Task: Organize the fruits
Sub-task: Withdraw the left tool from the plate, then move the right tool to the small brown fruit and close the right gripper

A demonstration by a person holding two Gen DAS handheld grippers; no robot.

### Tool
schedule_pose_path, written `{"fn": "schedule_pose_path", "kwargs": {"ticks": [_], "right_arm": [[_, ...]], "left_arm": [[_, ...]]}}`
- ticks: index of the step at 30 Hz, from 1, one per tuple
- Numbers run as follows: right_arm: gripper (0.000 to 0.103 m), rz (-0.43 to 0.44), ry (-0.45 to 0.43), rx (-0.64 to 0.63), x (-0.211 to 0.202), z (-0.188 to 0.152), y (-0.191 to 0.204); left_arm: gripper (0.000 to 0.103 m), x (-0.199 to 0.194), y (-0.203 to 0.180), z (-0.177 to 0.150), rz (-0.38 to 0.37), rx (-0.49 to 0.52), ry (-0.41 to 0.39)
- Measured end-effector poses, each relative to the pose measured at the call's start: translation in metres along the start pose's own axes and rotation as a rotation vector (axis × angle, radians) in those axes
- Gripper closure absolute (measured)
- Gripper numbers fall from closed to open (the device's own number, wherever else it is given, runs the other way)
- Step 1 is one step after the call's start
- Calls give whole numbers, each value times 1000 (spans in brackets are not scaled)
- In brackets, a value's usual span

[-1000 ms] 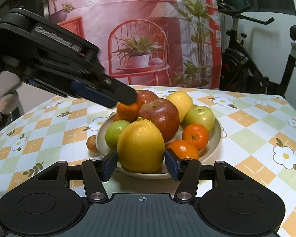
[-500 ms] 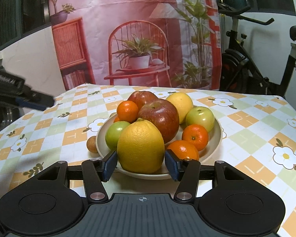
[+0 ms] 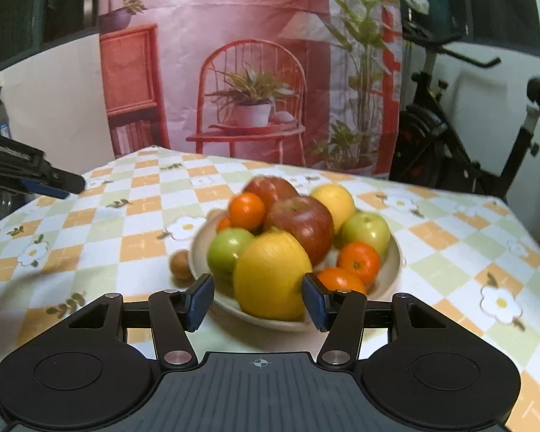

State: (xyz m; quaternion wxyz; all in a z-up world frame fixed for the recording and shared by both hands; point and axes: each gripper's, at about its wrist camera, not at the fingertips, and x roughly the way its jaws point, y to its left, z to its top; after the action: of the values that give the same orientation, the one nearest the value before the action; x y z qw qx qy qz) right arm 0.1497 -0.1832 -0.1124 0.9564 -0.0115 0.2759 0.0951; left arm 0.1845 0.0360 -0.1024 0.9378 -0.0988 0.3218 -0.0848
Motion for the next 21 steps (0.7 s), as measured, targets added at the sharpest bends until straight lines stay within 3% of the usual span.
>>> {"fn": "schedule_pose_path", "kwargs": {"ticks": [6, 13, 18, 21], "right_arm": [[53, 56, 21, 16, 3, 19, 22], [57, 127, 179, 125, 37, 21, 46], [59, 93, 245, 245, 60, 27, 57], [63, 29, 274, 333, 75, 33, 58]], "left_arm": [[67, -2, 9, 0, 35, 19, -32], [67, -8, 27, -1, 64, 4, -52], [67, -15, 36, -3, 62, -12, -79], [67, -18, 40, -3, 50, -26, -88]]}}
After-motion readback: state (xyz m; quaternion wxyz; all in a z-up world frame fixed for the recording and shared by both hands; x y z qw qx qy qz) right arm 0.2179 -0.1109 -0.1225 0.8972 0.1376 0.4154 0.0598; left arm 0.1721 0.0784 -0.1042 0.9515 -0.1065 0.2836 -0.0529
